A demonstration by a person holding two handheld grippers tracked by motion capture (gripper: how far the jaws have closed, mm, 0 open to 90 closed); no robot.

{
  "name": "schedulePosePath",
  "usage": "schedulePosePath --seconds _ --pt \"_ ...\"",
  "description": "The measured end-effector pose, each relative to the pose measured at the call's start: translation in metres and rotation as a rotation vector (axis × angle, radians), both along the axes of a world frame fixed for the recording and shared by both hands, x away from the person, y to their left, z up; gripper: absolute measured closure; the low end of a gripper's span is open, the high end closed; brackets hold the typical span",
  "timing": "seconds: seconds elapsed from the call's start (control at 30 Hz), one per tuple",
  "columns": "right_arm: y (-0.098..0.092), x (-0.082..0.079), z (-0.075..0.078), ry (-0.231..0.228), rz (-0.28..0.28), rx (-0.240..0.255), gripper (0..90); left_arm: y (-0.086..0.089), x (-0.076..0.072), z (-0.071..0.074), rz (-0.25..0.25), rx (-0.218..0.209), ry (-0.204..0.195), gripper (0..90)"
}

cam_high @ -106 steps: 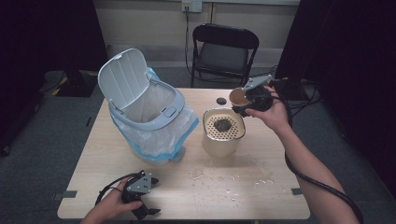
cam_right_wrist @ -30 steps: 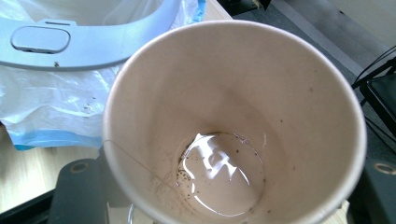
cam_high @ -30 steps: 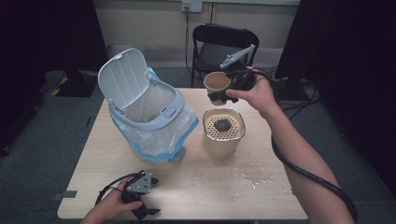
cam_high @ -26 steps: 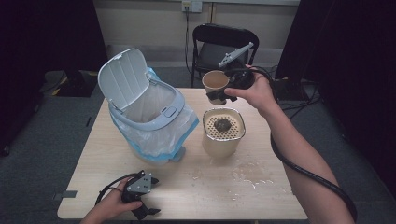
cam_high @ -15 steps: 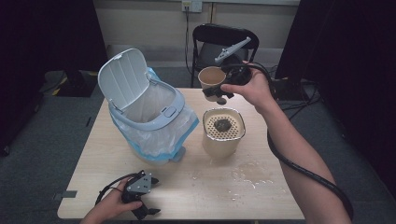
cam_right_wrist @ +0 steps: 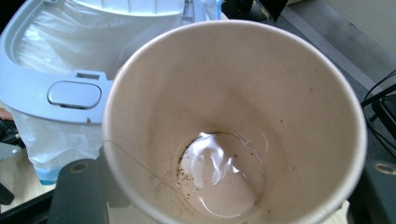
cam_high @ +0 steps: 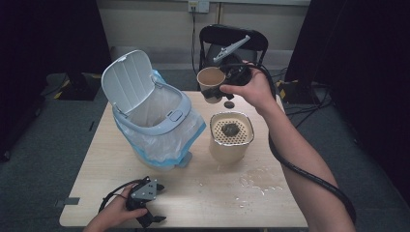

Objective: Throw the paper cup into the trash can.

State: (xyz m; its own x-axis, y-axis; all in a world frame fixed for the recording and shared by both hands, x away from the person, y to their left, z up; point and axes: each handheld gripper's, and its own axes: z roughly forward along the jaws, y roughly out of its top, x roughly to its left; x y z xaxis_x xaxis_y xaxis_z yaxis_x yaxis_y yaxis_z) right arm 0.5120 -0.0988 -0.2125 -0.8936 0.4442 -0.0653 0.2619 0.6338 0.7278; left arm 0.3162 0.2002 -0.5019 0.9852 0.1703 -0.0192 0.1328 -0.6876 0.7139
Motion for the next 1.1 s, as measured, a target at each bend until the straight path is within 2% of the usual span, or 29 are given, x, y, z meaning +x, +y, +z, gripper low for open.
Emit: schedulePosePath --seconds 0.43,0.73,1.1 --pt "0.022 0.0 0.004 0.008 0.039 0.003 27.2 0.0 0.0 0.0 0.0 0.001 0.001 0.0" --pt "0.04 0.0 0.012 -0.005 0.069 0.016 27.3 0.0 0.0 0.0 0.0 0.0 0.001 0.0" --pt "0.065 -0.001 0.013 0.0 0.11 0.036 27.2 0.0 0.0 0.0 0.0 0.0 0.001 0.0"
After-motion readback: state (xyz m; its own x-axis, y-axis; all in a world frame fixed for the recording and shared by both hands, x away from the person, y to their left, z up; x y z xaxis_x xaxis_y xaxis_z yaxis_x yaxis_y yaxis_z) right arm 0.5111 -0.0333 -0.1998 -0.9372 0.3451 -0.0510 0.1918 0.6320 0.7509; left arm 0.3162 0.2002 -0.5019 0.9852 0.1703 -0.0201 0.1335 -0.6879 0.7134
